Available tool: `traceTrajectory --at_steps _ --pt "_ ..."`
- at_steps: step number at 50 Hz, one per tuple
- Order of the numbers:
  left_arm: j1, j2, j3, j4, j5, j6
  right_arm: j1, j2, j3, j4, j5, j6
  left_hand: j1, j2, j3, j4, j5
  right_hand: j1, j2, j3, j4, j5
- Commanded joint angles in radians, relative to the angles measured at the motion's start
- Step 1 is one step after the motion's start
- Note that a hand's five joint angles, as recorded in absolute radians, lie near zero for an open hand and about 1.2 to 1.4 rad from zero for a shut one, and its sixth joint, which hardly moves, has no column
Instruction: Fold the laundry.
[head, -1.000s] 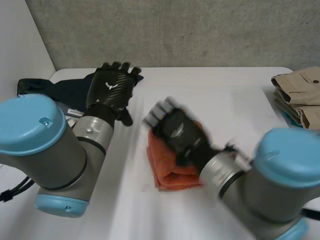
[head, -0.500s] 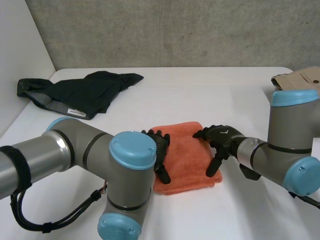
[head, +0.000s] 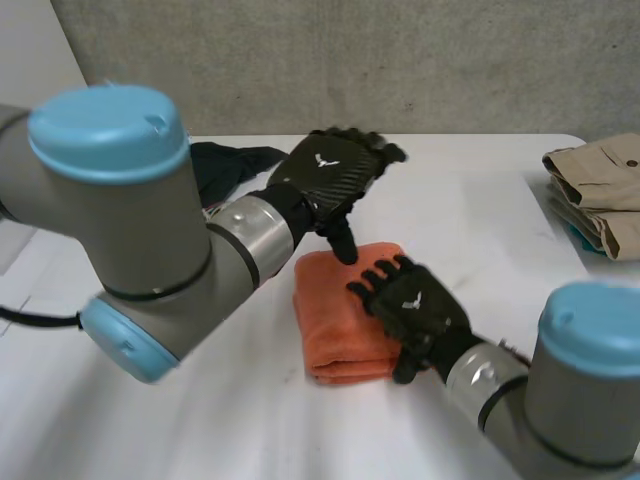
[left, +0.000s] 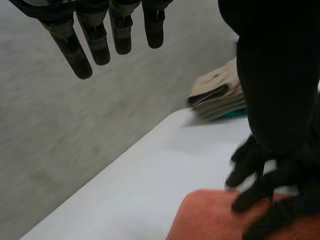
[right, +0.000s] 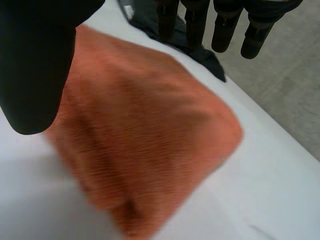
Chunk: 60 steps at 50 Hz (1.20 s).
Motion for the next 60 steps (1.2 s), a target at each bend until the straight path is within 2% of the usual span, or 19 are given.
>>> traceTrajectory --at_steps 1,9,13,19,21,25,26,36,40,48,52,53,55,57,60 --pt "0.028 -0.024 0.066 -0.115 0.223 0.016 0.027 0.089 0.052 -0.158 0.017 -0.008 0.078 0.054 0.060 0.059 0.051 0.013 0.027 0.030 0.024 0.015" --pt "0.026 -0.038 0.063 -0.115 0.222 0.016 0.019 0.195 -0.014 -0.280 0.040 -0.047 0.054 0.030 0.036 0.036 0.028 0.174 0.188 0.192 0.185 0.176" --pt "0.026 -0.038 0.062 -0.115 0.214 0.016 0.018 0.237 -0.047 -0.291 0.040 -0.064 0.054 0.030 0.036 0.036 0.028 0.224 0.238 0.242 0.235 0.226" --pt "0.029 -0.037 0.063 -0.113 0.210 0.013 0.019 0.277 -0.098 -0.293 0.030 -0.087 0.054 0.030 0.036 0.036 0.028 0.426 0.441 0.444 0.437 0.428" --pt "0.031 -0.037 0.065 -0.112 0.210 0.016 0.019 0.289 -0.115 -0.291 0.027 -0.090 0.054 0.030 0.036 0.036 0.028 0.552 0.567 0.570 0.563 0.554" --pt "0.031 -0.035 0.065 -0.112 0.210 0.014 0.018 0.313 -0.156 -0.293 0.020 -0.090 0.054 0.030 0.036 0.036 0.028 1.118 1.132 1.136 1.129 1.120" --pt "0.032 -0.034 0.066 -0.112 0.211 0.014 0.018 0.323 -0.176 -0.294 0.020 -0.090 0.054 0.030 0.036 0.036 0.028 1.171 1.185 1.189 1.182 1.173" --pt "0.064 -0.017 0.102 -0.110 0.210 0.008 0.010 0.300 -0.377 -0.307 0.034 -0.057 0.054 0.030 0.036 0.036 0.028 1.171 1.186 1.189 1.182 1.173" --pt "0.075 0.000 0.129 -0.110 0.208 0.006 -0.065 0.265 -0.457 -0.316 0.022 -0.029 0.054 0.030 0.036 0.036 0.028 1.171 1.186 1.189 1.182 1.173" --pt "0.089 0.055 0.148 -0.087 0.193 0.006 -0.295 0.180 -0.623 -0.374 0.000 0.101 0.054 0.030 0.036 0.036 0.028 1.171 1.186 1.189 1.182 1.173" --pt "0.086 0.060 0.143 -0.077 0.190 0.005 -0.442 0.185 -0.696 -0.377 -0.099 0.175 0.054 0.030 0.036 0.036 0.028 1.171 1.186 1.189 1.182 1.173" --pt "0.086 0.060 0.139 -0.077 0.190 0.006 -0.500 0.195 -0.722 -0.382 -0.154 0.199 0.054 0.030 0.036 0.036 0.028 1.171 1.186 1.189 1.182 1.173" --pt "0.086 0.060 0.132 -0.077 0.190 0.006 -0.562 0.217 -0.748 -0.382 -0.206 0.219 0.054 0.030 0.036 0.036 0.028 1.171 1.186 1.189 1.182 1.173" --pt "0.084 0.058 0.125 -0.078 0.188 0.006 -0.655 0.267 -0.787 -0.379 -0.271 0.236 0.051 0.027 0.033 0.033 0.025 1.171 1.186 1.189 1.182 1.173" --pt "0.086 0.058 0.111 -0.077 0.190 0.006 -0.731 0.327 -0.822 -0.379 -0.329 0.247 0.051 0.027 0.033 0.033 0.025 1.171 1.186 1.189 1.182 1.173"
